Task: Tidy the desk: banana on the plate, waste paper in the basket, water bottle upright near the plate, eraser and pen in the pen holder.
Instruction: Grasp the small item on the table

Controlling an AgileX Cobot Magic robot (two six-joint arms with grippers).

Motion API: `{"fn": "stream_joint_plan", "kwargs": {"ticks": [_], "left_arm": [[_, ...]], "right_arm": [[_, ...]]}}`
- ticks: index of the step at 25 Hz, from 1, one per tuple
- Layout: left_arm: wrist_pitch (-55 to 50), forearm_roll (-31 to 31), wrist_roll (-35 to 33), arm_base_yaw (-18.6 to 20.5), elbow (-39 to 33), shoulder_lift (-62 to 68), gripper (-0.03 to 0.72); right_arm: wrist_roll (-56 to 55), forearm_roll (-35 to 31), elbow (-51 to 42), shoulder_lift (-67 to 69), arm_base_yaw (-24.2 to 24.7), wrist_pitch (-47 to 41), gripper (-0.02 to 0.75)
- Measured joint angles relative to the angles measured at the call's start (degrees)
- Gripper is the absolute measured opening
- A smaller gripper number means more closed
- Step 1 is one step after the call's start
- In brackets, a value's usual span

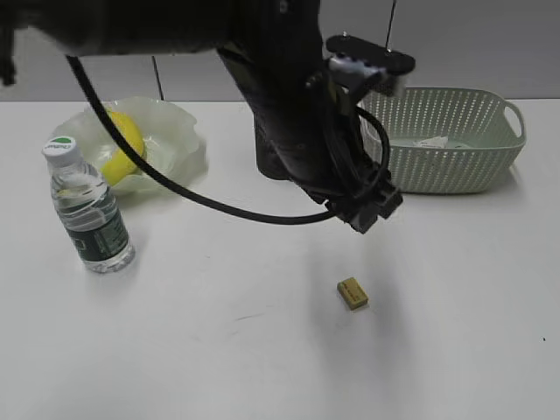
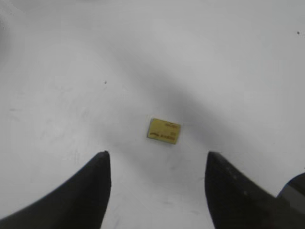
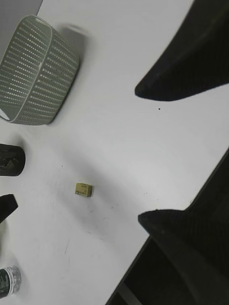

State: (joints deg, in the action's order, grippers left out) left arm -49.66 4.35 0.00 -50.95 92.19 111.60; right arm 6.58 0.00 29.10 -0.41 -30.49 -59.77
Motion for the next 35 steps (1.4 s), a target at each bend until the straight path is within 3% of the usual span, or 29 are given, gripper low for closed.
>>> {"fn": "stream_joint_plan", "kwargs": {"ticks": [5,12,27,35], "left_arm": [[-1.9,-1.5,-1.7,-2.2,2.4,4.9,0.484],[-1.7,-1.3,-2.3,-3.3,2.6,9.7,0.580],[2.2,-1.6,-2.3,-4.3,5.6,18.0,0.588],[-3.8,-3.6,-2.3,-4.3,10.6,21.6,0.585]], "right_arm": [[0.0,0.0,0.0,0.0,0.0,0.0,0.561],[0.0,0.0,0.0,0.0,0.0,0.0,0.561],[0.0,0.0,0.0,0.0,0.0,0.0,0.561],[0.0,0.0,0.0,0.0,0.0,0.0,0.561]]}}
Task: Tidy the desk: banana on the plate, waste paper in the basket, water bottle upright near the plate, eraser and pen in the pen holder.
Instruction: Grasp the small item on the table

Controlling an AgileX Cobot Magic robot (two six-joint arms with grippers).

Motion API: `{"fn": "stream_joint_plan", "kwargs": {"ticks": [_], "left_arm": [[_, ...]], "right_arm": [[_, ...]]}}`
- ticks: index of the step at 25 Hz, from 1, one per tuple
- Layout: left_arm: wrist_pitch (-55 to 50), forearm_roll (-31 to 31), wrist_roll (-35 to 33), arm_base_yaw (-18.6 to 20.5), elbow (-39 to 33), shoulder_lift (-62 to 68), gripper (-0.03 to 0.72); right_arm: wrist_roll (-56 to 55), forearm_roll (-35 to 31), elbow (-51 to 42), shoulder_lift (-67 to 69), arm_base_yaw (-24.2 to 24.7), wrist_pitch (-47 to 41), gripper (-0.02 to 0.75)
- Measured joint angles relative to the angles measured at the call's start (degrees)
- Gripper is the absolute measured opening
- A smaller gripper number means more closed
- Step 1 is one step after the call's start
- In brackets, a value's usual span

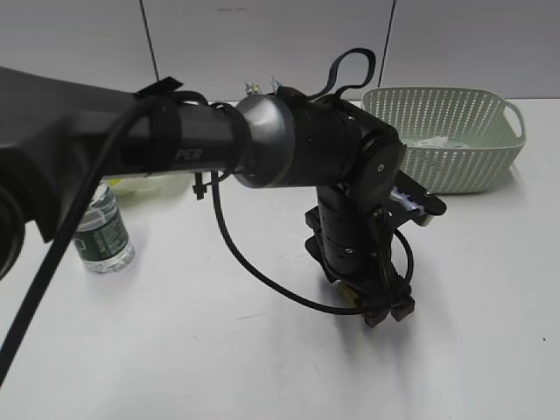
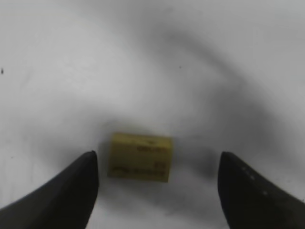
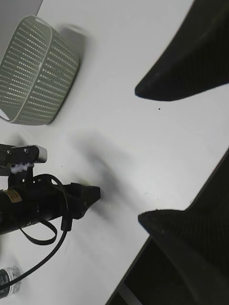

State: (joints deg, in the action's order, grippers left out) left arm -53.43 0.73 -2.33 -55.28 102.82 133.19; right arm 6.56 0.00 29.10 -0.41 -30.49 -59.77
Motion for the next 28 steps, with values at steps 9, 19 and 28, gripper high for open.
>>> {"fn": "stream_joint_plan", "kwargs": {"ticks": [9,19,28], "left_arm": [[2.4,-1.4,0.0,0.0,0.1,0.1,0.546],[2.3,-1.9,0.0,0.0,0.4,0.7,0.519],[1.6,-2.1,0.0,0.0,1.1,2.0,0.442]], "right_arm": [[0.0,0.0,0.0,0.0,0.0,0.0,0.561],[0.0,0.0,0.0,0.0,0.0,0.0,0.561],[0.0,0.0,0.0,0.0,0.0,0.0,0.561]]}}
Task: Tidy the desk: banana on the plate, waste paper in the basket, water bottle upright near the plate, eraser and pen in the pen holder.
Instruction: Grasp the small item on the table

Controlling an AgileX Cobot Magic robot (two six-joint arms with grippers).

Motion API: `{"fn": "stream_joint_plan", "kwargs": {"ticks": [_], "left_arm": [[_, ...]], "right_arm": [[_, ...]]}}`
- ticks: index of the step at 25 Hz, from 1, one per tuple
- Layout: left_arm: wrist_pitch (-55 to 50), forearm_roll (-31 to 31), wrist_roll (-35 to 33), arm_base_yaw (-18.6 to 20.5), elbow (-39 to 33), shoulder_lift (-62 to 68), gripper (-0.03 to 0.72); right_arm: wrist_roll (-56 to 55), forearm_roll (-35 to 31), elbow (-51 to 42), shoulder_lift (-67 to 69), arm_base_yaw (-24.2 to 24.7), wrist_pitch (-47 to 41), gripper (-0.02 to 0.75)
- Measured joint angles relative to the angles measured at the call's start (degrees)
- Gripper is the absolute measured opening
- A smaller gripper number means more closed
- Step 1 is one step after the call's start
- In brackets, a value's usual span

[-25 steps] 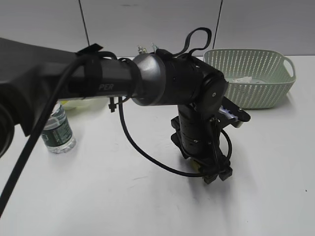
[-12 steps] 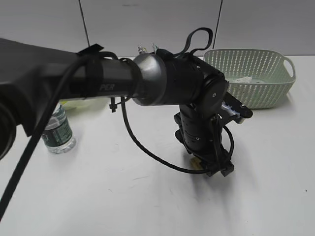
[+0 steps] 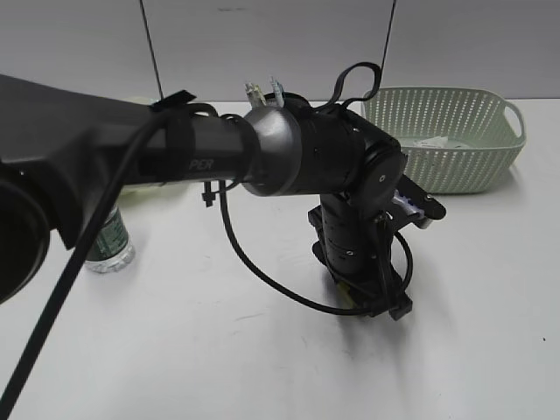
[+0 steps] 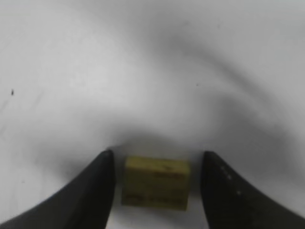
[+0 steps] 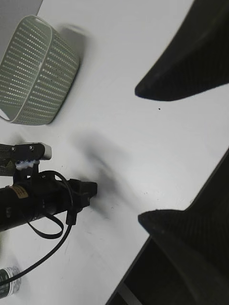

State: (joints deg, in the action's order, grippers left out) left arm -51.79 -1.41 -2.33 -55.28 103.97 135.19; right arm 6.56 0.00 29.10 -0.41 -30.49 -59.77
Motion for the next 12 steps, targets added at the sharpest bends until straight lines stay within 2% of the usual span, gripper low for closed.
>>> {"fn": "stream_joint_plan", "kwargs": {"ticks": [3,7,12], "left_arm": [[-0.7,-0.1,0.0,0.0,0.0,0.0,0.288],[-5.3,-0.2,0.0,0.0,2.0,0.1,0.287],[-10.2,-1.5,0.0,0.0,10.0,0.2,0.286]], "right_arm": [[0.0,0.0,0.0,0.0,0.0,0.0,0.561],[0.0,0.0,0.0,0.0,0.0,0.0,0.561],[0.0,0.0,0.0,0.0,0.0,0.0,0.561]]}}
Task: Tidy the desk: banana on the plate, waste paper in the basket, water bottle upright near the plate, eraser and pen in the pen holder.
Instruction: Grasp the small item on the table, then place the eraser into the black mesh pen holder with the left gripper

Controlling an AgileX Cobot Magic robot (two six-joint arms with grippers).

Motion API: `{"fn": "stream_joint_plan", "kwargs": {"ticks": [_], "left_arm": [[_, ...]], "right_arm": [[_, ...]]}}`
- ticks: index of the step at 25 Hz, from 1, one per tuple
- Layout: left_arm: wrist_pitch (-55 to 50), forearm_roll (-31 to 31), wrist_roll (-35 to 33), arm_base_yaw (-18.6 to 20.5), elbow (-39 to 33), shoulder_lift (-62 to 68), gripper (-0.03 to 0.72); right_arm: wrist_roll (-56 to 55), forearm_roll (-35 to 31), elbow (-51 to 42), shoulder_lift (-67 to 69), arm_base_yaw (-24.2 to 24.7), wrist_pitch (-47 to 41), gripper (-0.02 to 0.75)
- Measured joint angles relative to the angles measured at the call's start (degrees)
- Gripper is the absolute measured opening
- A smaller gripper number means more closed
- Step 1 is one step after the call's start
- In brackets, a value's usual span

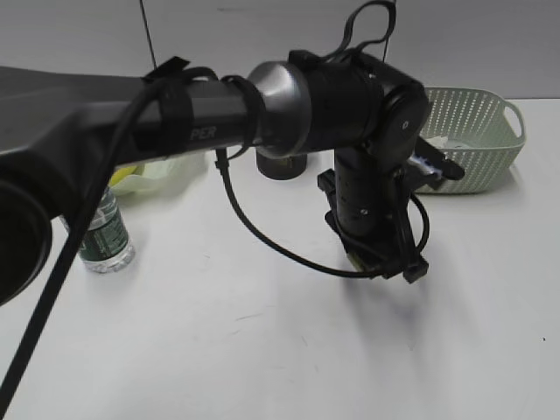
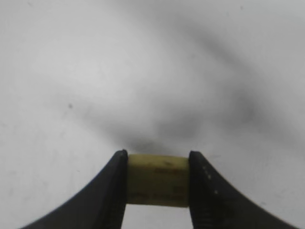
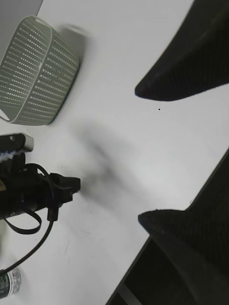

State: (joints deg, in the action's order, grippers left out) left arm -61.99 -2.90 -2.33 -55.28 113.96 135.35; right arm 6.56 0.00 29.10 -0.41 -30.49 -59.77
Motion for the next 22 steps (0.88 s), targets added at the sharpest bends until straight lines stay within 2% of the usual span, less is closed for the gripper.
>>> {"fn": "stream_joint_plan", "kwargs": {"ticks": [9,22], "left_arm": [[-0.7,-10.2,0.3,1.0,11.8,-2.4,0.286],[16.8,-13.4,2.3,13.6,12.4,-2.8,0.286]], "right_arm": [[0.0,0.0,0.0,0.0,0.0,0.0,0.561],[0.0,0.0,0.0,0.0,0.0,0.0,0.561]]}}
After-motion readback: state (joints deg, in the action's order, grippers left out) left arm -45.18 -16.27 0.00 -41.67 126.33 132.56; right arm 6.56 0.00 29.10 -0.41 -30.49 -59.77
